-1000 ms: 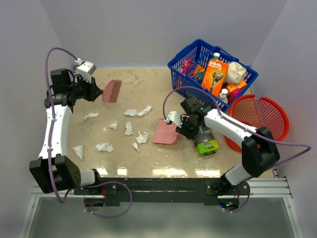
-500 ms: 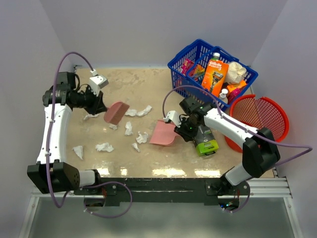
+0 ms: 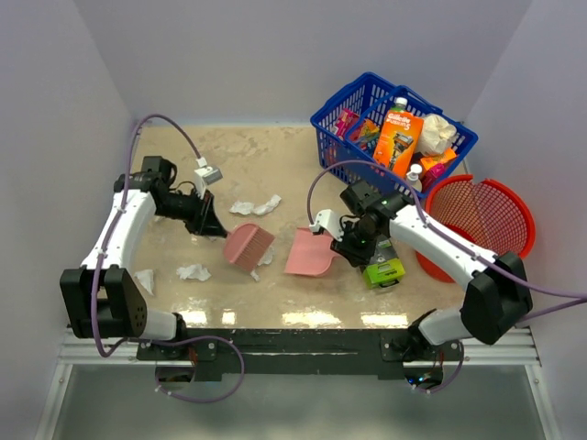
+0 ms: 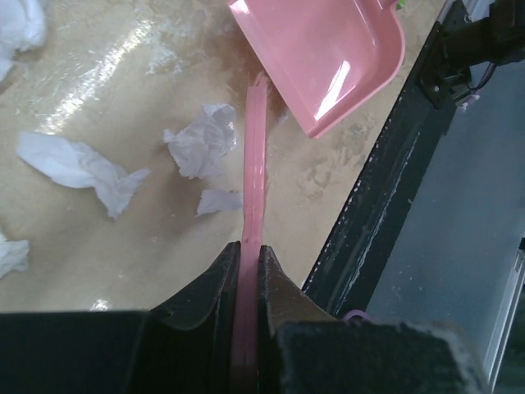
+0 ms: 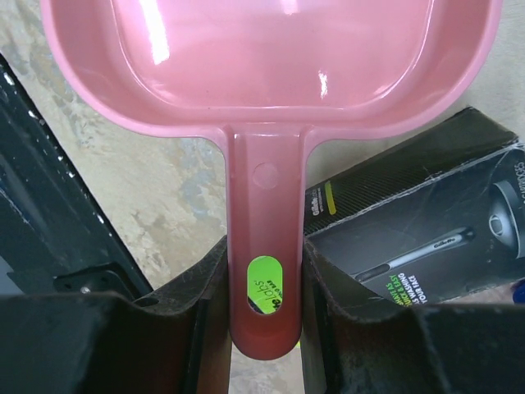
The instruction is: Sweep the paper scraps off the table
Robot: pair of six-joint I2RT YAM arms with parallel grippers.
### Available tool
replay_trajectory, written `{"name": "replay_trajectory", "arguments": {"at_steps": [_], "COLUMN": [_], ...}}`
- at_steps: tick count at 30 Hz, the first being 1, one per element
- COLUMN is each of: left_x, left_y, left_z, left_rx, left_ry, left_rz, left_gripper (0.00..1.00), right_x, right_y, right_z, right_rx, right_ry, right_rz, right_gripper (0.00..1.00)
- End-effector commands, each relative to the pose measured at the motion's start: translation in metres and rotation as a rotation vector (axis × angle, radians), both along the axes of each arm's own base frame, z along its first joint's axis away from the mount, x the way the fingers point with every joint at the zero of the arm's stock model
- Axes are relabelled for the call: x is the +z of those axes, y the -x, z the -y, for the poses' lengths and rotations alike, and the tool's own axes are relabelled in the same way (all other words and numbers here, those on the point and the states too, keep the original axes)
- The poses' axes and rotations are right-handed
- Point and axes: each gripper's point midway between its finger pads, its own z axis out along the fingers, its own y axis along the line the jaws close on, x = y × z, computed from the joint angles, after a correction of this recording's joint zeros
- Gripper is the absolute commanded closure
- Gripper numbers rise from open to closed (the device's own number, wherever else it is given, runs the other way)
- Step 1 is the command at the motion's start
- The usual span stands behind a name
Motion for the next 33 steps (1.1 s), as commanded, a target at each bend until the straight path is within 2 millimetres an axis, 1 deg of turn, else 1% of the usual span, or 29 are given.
{"name": "replay_trajectory", "arguments": {"at_steps": [1, 4, 5, 6, 8, 9, 11, 12, 13, 14, 15, 16, 17, 18, 20, 23, 25, 26, 27, 28, 29, 30, 31, 33], "left_x": [0.01, -0.008, -0.016, -0.018, -0.026, -0.025, -0.028, -0.028, -0.022, -0.026, -0.023, -0.012, -0.01, 0.003, 0.013, 0.026, 0.027, 0.031, 0.032, 0.029, 0.028, 0.031, 0.028, 0.034], "left_y": [-0.004, -0.007, -0.013, -0.027, -0.04, -0.052, -0.066, -0.073, -0.082, -0.089, -0.096, -0.106, -0.111, -0.118, -0.12, -0.109, -0.1, -0.097, -0.094, -0.097, -0.098, -0.098, -0.102, -0.103], "left_z": [0.02, 0.026, 0.023, 0.021, 0.016, 0.015, 0.013, 0.012, 0.012, 0.012, 0.013, 0.013, 0.016, 0.018, 0.02, 0.022, 0.017, 0.014, 0.008, -0.003, -0.011, -0.018, -0.034, -0.047], "left_rx": [-0.028, -0.056, -0.036, 0.003, 0.041, 0.06, 0.08, 0.084, 0.087, 0.092, 0.101, 0.104, 0.099, 0.101, 0.09, 0.051, 0.052, 0.062, 0.087, 0.137, 0.166, 0.194, 0.246, 0.275], "left_ry": [0.097, 0.068, 0.039, 0.025, -0.018, -0.022, -0.04, -0.042, -0.043, -0.048, -0.041, -0.034, -0.018, -0.004, 0.016, 0.028, 0.009, -0.004, -0.024, -0.097, -0.141, -0.186, -0.277, -0.352], "left_rz": [0.047, 0.019, 0.012, 0.04, 0.071, 0.109, 0.13, 0.146, 0.166, 0.157, 0.164, 0.191, 0.19, 0.212, 0.226, 0.24, 0.221, 0.228, 0.206, 0.202, 0.196, 0.186, 0.194, 0.222], "left_gripper": [1.0, 1.0, 1.0, 1.0, 1.0, 1.0, 1.0, 1.0, 1.0, 1.0, 1.0, 1.0, 1.0, 1.0, 1.0, 1.0, 1.0, 1.0, 1.0, 1.0, 1.0, 1.0, 1.0, 1.0], "right_x": [0.006, 0.007, 0.007, 0.007, 0.006, 0.005, 0.002, 0.001, 0.0, -0.001, -0.003, -0.004, -0.004, -0.004, -0.003, -0.003, -0.004, -0.004, -0.005, -0.007, -0.006, -0.008, -0.009, -0.014], "right_y": [0.003, 0.003, 0.003, 0.003, 0.002, 0.001, 0.0, -0.003, -0.007, -0.009, -0.011, -0.012, -0.013, -0.013, -0.014, -0.018, -0.025, -0.028, -0.031, -0.032, -0.036, -0.035, -0.031, -0.022], "right_z": [0.0, 0.002, 0.002, 0.003, 0.004, 0.004, 0.006, 0.008, 0.007, 0.007, 0.007, 0.006, 0.005, 0.004, 0.002, 0.001, 0.002, 0.002, 0.003, 0.003, 0.008, 0.008, 0.004, 0.002], "right_rx": [0.036, 0.054, 0.06, 0.061, 0.067, 0.069, 0.068, 0.061, 0.047, 0.042, 0.038, 0.03, 0.03, 0.031, 0.032, 0.016, -0.015, -0.033, -0.053, -0.06, -0.075, -0.079, -0.058, -0.02], "right_ry": [0.005, 0.02, 0.02, 0.021, 0.03, 0.039, 0.052, 0.067, 0.067, 0.071, 0.074, 0.076, 0.072, 0.069, 0.065, 0.066, 0.078, 0.084, 0.088, 0.104, 0.135, 0.144, 0.146, 0.158], "right_rz": [-0.007, -0.011, -0.012, -0.013, -0.012, -0.014, -0.015, -0.003, 0.01, 0.016, 0.021, 0.018, 0.017, 0.013, 0.012, 0.021, 0.046, 0.06, 0.072, 0.09, 0.123, 0.138, 0.14, 0.129], "right_gripper": [1.0, 1.0, 1.0, 1.0, 1.0, 1.0, 1.0, 1.0, 1.0, 1.0, 1.0, 1.0, 1.0, 1.0, 1.0, 1.0, 1.0, 1.0, 1.0, 1.0, 1.0, 1.0, 1.0, 1.0]}}
